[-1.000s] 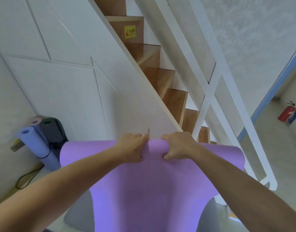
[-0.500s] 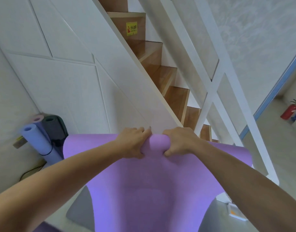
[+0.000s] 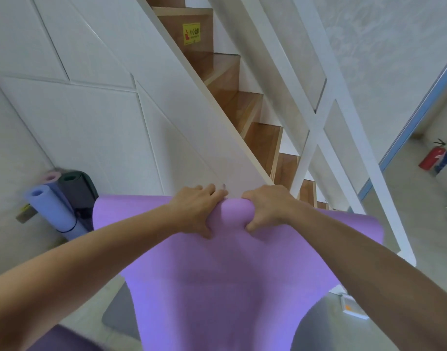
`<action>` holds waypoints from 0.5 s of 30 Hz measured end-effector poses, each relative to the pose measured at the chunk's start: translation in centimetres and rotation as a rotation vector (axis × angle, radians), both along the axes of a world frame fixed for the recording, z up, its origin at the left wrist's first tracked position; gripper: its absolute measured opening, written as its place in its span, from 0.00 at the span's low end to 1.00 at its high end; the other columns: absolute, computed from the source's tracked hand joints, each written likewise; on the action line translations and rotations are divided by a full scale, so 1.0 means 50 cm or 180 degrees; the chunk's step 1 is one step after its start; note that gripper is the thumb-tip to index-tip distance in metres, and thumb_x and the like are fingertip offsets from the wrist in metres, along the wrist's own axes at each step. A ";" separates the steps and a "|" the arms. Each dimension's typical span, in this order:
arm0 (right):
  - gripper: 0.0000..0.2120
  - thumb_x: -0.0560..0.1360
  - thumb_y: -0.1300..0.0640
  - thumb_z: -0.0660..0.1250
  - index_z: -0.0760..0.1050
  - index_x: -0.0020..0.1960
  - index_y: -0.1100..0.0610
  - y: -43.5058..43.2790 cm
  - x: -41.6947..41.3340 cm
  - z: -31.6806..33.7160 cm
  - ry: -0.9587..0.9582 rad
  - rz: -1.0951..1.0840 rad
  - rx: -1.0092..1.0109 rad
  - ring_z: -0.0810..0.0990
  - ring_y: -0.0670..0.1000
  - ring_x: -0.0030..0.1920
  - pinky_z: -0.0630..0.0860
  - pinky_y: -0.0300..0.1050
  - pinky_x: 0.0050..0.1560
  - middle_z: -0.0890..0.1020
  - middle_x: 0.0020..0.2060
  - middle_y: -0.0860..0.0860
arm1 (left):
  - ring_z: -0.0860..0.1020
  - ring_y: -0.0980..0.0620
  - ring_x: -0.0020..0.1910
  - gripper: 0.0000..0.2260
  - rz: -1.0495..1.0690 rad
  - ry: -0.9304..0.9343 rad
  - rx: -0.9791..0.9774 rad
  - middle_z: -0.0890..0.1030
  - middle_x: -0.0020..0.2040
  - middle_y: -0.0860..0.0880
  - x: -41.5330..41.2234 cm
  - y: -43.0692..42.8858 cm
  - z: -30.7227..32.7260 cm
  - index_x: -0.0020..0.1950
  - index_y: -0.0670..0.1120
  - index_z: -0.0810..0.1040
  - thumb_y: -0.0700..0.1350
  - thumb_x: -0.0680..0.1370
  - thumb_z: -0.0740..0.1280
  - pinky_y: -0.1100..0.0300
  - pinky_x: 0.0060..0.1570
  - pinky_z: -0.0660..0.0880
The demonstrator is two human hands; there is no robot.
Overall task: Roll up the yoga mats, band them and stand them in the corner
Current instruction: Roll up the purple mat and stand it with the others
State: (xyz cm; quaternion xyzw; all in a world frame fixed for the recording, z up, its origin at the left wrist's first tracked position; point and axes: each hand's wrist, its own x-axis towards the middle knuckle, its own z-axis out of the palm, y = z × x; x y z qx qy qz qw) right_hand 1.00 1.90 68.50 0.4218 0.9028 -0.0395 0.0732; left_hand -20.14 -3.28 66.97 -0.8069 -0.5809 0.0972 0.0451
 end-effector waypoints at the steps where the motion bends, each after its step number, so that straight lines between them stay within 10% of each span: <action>1: 0.21 0.64 0.39 0.74 0.72 0.52 0.45 0.002 -0.001 0.000 0.0018 0.0011 -0.0012 0.79 0.52 0.49 0.66 0.44 0.37 0.79 0.44 0.44 | 0.77 0.45 0.55 0.40 0.0013 0.0010 0.0157 0.74 0.60 0.49 0.001 -0.005 -0.010 0.73 0.51 0.64 0.61 0.65 0.75 0.56 0.43 0.70; 7: 0.54 0.64 0.32 0.73 0.50 0.80 0.48 -0.031 0.003 -0.040 -0.0247 0.0221 0.0675 0.75 0.55 0.59 0.68 0.48 0.48 0.74 0.62 0.50 | 0.81 0.49 0.48 0.21 0.0769 -0.1365 -0.1115 0.81 0.48 0.53 -0.021 0.023 0.018 0.52 0.52 0.78 0.53 0.62 0.81 0.55 0.47 0.79; 10: 0.47 0.66 0.32 0.71 0.56 0.77 0.48 -0.032 0.004 -0.041 -0.0175 0.0178 0.0785 0.77 0.55 0.54 0.66 0.46 0.43 0.77 0.56 0.50 | 0.82 0.52 0.48 0.21 0.0924 -0.2012 -0.1724 0.84 0.51 0.52 -0.025 0.026 0.032 0.49 0.54 0.79 0.48 0.61 0.82 0.50 0.51 0.82; 15: 0.28 0.64 0.35 0.73 0.73 0.60 0.45 -0.009 0.011 0.004 -0.0012 -0.0097 0.0067 0.78 0.51 0.47 0.67 0.45 0.39 0.76 0.41 0.43 | 0.75 0.47 0.62 0.49 0.0216 -0.0336 -0.0503 0.72 0.66 0.52 0.006 0.002 0.022 0.78 0.53 0.58 0.60 0.63 0.79 0.55 0.56 0.71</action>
